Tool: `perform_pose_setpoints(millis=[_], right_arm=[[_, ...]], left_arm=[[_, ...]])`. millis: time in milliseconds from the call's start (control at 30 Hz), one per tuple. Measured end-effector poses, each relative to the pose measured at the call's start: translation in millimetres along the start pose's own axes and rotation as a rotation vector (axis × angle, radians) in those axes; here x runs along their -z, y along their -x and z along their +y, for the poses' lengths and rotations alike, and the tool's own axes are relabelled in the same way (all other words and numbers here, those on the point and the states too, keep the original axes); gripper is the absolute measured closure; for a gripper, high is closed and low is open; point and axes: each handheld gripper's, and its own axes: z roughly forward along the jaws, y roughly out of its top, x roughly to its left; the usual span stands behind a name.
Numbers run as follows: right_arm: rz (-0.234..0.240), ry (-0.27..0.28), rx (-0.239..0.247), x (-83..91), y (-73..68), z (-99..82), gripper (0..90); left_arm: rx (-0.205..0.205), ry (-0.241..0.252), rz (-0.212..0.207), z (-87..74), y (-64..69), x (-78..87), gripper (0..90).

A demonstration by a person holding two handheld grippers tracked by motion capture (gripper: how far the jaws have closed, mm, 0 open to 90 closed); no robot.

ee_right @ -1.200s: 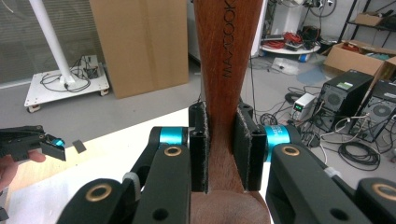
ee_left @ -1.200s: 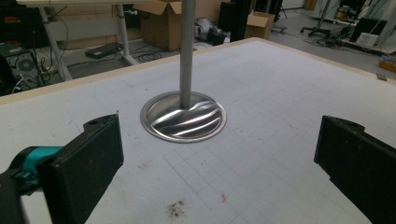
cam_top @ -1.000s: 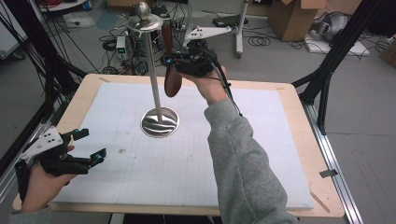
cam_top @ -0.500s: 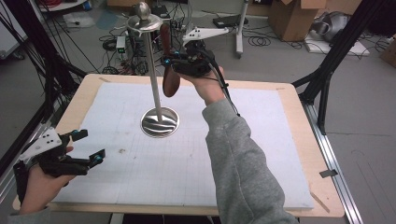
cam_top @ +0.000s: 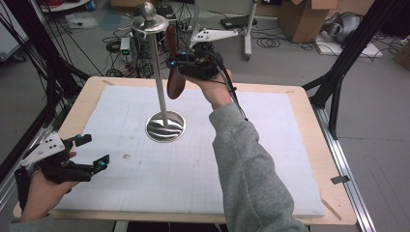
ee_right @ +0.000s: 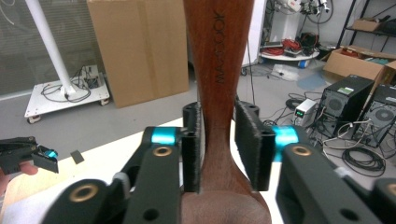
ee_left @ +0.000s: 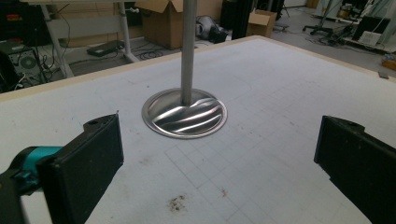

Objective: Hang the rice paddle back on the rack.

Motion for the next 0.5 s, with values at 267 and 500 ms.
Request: perform_pose_setpoints(millis=[267, 500], right_arm=[[-0.002, -0.021, -0.030, 0.2, 3.8, -5.8, 45.9], [-0.023, -0.056, 0.033, 3.6, -0.8, -8.7, 30.0]], left_arm=[[0.000, -0.002, -0.002, 0.1, -0.9, -1.8, 1.8], [0.006, -0.003, -0.013, 0.9, -1.6, -9.0, 1.8]])
